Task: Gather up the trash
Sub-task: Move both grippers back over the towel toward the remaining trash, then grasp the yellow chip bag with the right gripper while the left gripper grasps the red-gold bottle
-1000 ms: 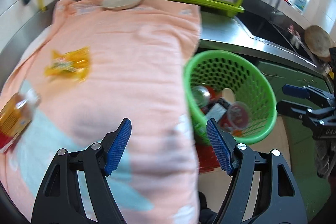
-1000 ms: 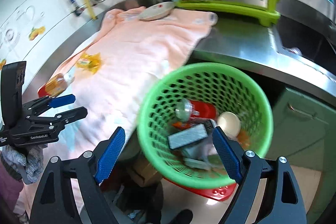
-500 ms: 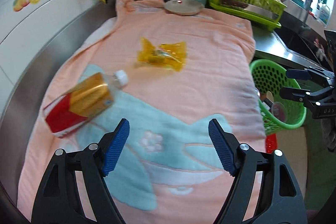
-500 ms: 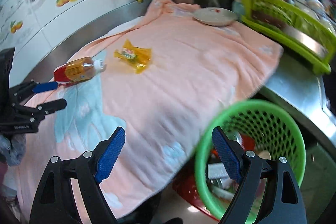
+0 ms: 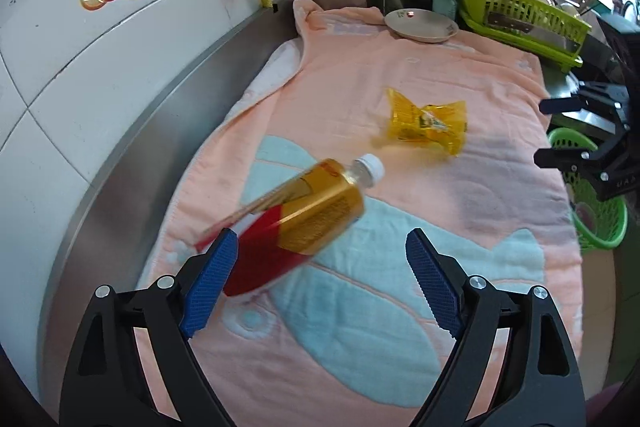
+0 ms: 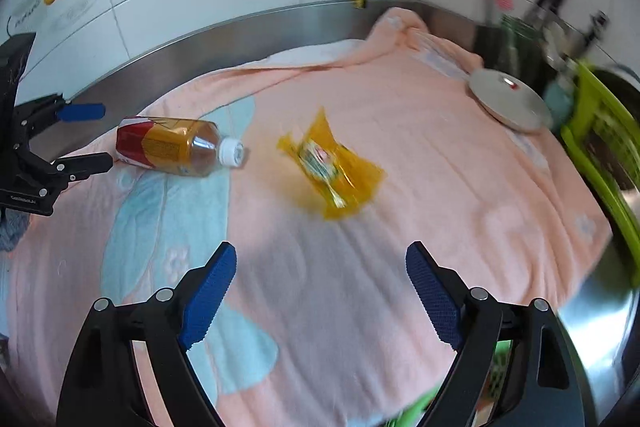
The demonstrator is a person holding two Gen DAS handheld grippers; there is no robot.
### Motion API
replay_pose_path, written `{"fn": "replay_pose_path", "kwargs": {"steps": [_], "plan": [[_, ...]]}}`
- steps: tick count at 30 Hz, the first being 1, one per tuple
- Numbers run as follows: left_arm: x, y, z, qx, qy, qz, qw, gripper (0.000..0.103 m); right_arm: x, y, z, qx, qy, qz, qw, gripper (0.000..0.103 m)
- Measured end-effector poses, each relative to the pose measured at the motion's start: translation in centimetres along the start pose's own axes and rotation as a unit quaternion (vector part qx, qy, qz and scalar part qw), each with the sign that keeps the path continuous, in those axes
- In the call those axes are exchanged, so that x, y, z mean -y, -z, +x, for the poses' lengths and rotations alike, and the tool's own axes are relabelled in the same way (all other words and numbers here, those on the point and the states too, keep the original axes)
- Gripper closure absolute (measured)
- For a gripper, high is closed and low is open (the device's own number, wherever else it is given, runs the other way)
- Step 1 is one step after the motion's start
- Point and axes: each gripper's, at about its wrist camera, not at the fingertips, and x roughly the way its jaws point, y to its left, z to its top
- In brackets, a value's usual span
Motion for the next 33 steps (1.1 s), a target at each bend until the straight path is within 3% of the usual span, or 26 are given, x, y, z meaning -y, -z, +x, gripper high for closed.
{"fn": "replay_pose_path", "kwargs": {"steps": [13,17,27,33], "plan": [[-2.3,-1.0,3.1,-0.024,0.008,0.083,0.9962,0.018,-0.8,-6.6,9.1,-0.059,0.0,-0.095,0.994,0.015],[-2.6,-1.2,4.3,-0.034,0.02,0.097,0.9945,0.018,-0.9,-7.1,11.6,-0.081,0.011,-0.114,0.99,0.015],[-1.7,-1.5,7.6,-0.065,0.005,0.158,0.9853,0.017,-0.6,-7.4,15.4,-0.108,0.03,-0.119,0.987,0.015],[-1.2,-1.5,8.3,-0.077,0.021,0.184,0.9797,0.014,-0.2,-7.4,16.1,-0.118,0.03,-0.103,0.987,0.027]]}}
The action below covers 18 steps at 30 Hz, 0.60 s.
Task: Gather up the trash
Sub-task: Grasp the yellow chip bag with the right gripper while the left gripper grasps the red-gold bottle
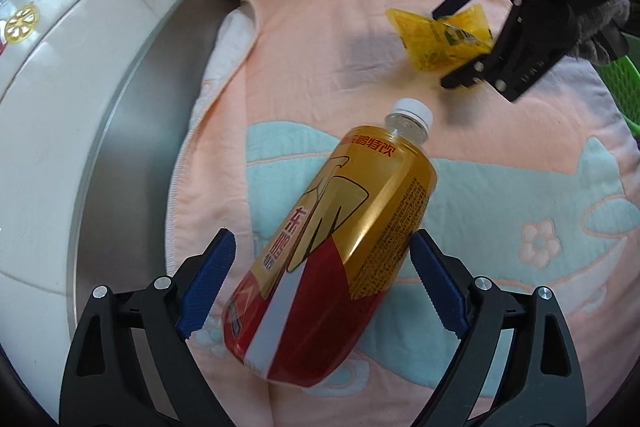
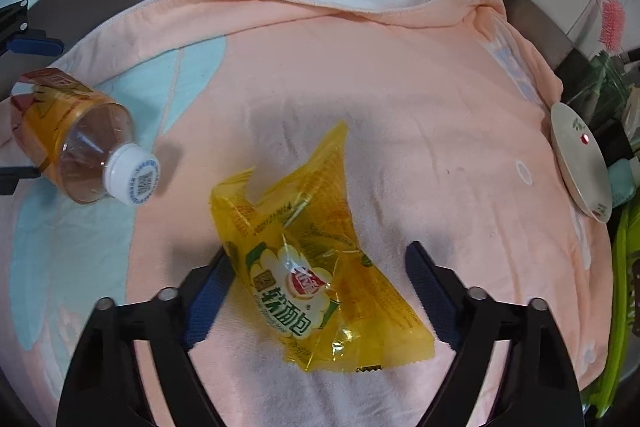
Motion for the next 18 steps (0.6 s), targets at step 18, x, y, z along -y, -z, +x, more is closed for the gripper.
{"fn": "replay_pose_path", "kwargs": {"steps": [18], "plan": [[2.6,0.9,0.4,-0.01,-0.007,-0.03,0.9995,0.023,1.6,3.6,-3.1,0.03,-0.04,0.126,0.991,0.057]]}}
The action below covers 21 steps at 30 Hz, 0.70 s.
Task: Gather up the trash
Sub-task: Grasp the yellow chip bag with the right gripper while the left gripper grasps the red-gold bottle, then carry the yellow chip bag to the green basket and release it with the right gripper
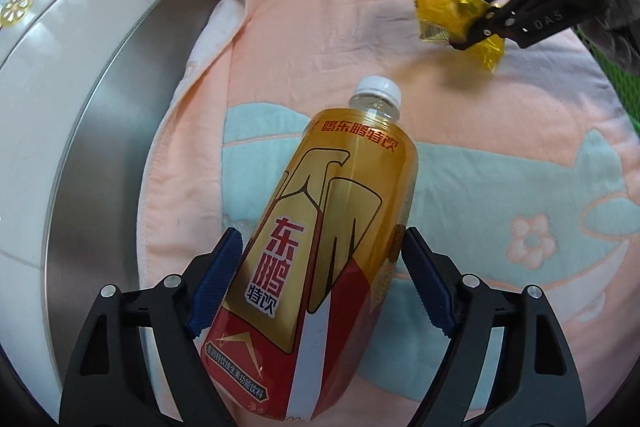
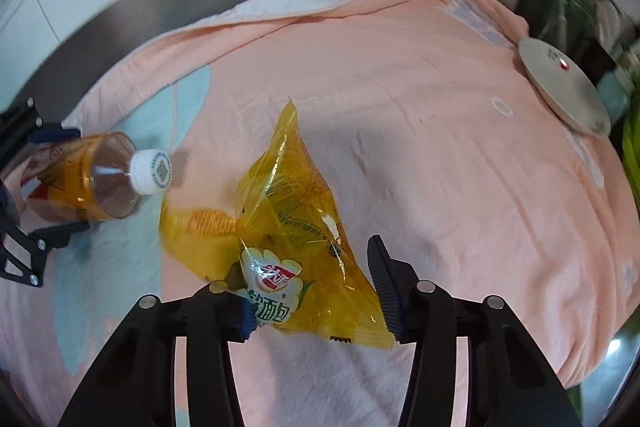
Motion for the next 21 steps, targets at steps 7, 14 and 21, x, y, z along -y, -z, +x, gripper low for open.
{"fn": "replay_pose_path", "kwargs": {"steps": [7,14,21], "plan": [[1.6,0.5,-2.6,0.019,0.021,-0.058,0.9979,0.027,0.6,3.0,-3.5,0.024,-0.009,0.048,0.999,0.057],[3.7,0.2,-3.4,0.026,0.038,-0.083,0.9955,0.03,1.5,7.5,-7.8,0.05,-0.01,0.09,0.995,0.057],[5.2,0.1,-3.2,0.008,0.055,-0.087,0.9947,0.03,3.2,13.2,-11.8,0.063,0.004,0.135,0.989,0.057]]}}
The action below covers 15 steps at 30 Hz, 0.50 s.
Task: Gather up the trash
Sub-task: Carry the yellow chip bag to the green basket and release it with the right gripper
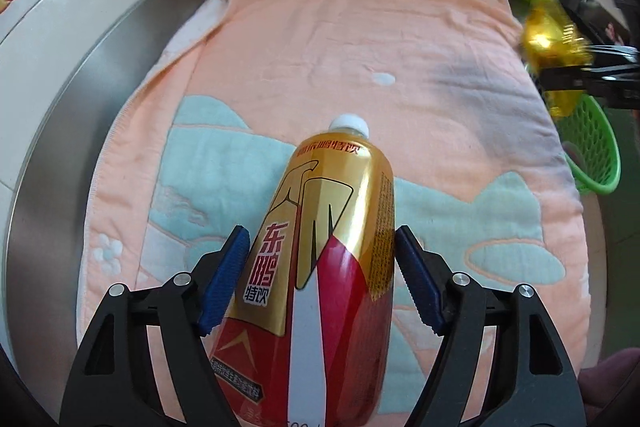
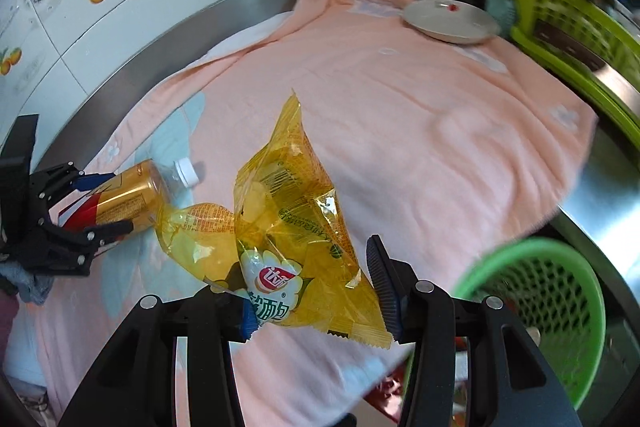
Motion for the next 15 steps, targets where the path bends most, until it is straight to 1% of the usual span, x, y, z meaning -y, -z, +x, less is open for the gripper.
{"fn": "replay_pose_path", "kwargs": {"steps": [7,8,10,13,15], "plan": [[1.2,-0.9,0.7,-0.022,-0.001,0.033,0.9992,0.029,4.2,3.9,-2.7,-0.004,0.033,0.047,0.998,0.057],[1.4,-1.1,0.9,-0.025,-0.004,0.038,0.9989,0.026,4.7,4.3,-3.0,-0.005,0.038,0.053,0.998,0.057],[1.8,-1.2,1.3,-0.033,-0.006,0.046,0.9984,0.025,5.9,5.3,-3.7,-0.006,0.048,0.065,0.997,0.057],[2.2,-1.1,1.5,-0.035,-0.009,0.049,0.9982,0.025,7.5,6.8,-4.6,-0.007,0.061,0.084,0.995,0.057],[2.4,-1.1,1.9,-0.043,-0.013,0.052,0.9976,0.035,8.9,7.8,-5.0,-0.011,0.072,0.103,0.992,0.057]]}}
